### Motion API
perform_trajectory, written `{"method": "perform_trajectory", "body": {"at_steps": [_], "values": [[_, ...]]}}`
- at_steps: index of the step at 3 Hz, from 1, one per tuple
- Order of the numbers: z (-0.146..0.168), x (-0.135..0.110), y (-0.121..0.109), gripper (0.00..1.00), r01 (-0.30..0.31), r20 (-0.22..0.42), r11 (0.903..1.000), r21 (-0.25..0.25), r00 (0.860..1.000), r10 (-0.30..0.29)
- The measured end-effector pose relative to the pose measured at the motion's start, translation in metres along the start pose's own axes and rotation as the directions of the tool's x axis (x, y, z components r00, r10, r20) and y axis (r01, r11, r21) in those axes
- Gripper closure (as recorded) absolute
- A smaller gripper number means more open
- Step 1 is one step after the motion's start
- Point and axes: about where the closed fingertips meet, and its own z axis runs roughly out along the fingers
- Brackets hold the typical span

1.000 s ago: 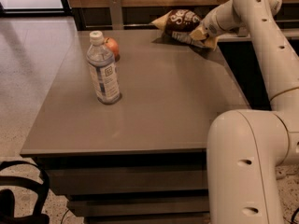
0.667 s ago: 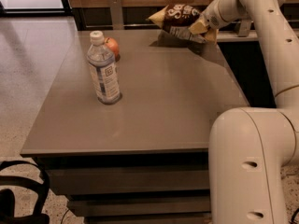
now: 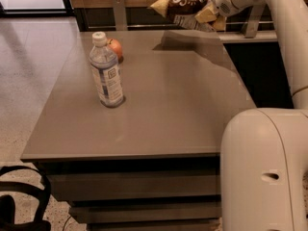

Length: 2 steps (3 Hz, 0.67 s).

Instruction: Pick brown chip bag

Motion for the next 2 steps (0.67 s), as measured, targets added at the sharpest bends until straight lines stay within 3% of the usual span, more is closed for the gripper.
{"method": "perform_trajectory", "body": {"at_steps": [1,2], "values": [[-0.0195,-0.0221,-0.0070,1.00,0.044,0.027,0.9984,0.035,0.999,-0.045],[-0.0193,-0.0220,-0.0069,1.00,0.044,0.027,0.9984,0.035,0.999,-0.045]]}}
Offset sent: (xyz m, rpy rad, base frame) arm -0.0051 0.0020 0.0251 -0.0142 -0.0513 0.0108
